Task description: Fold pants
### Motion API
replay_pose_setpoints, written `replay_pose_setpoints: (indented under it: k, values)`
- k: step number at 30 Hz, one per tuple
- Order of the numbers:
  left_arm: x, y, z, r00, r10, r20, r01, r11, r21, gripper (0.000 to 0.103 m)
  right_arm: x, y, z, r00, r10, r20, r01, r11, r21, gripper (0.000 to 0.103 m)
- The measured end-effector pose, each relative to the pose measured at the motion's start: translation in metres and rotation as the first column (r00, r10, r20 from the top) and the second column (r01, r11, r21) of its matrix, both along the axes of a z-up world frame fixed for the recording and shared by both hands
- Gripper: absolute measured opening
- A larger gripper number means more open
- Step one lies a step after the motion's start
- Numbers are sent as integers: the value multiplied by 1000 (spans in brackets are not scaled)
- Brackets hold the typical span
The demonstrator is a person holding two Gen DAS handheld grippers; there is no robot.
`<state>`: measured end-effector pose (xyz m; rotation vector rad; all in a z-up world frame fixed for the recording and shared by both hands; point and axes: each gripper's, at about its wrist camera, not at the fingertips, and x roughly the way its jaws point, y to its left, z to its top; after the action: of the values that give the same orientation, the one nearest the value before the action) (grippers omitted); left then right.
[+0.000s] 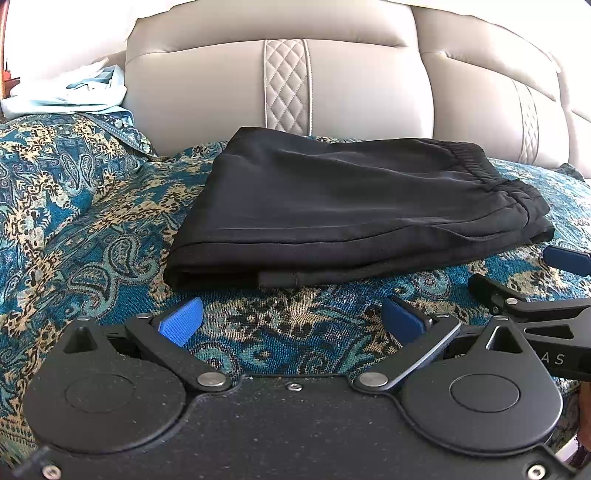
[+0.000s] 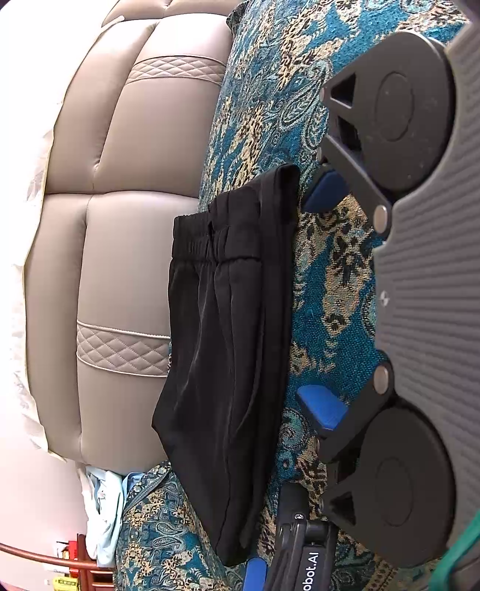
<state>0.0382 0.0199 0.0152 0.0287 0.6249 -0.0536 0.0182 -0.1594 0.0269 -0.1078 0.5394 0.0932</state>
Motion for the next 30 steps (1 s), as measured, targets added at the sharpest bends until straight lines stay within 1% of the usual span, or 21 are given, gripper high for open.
replay_pose_setpoints:
  k: [30]
  values:
    - [-1, -2, 0, 1000, 9, 1, -9, 1000, 0, 103, -1, 3, 1, 1000, -5, 6, 5, 1000, -6, 103]
